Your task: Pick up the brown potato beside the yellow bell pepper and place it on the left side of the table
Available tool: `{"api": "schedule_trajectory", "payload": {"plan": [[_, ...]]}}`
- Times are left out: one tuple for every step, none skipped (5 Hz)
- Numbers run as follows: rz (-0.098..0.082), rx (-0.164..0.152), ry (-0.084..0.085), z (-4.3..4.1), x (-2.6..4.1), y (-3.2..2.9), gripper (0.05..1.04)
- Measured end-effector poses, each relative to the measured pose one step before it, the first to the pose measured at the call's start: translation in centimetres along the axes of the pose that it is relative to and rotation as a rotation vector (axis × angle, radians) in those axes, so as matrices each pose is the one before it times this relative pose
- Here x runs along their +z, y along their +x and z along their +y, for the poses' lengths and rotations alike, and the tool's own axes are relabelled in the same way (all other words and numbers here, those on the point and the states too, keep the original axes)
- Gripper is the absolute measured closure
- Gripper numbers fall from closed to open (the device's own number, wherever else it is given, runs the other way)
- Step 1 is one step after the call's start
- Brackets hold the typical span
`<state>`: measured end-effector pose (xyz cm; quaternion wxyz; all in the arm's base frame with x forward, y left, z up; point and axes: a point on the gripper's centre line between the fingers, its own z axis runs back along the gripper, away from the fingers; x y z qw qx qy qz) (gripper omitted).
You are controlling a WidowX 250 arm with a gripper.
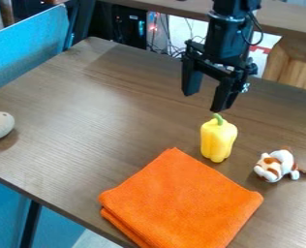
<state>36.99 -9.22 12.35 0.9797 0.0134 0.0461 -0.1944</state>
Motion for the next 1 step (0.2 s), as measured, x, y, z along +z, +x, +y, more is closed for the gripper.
{"api": "schedule_trajectory", "payload": {"plan": [[-0.0015,0.0016,0.0001,0.058,0.057,-0.016,0.082]]}}
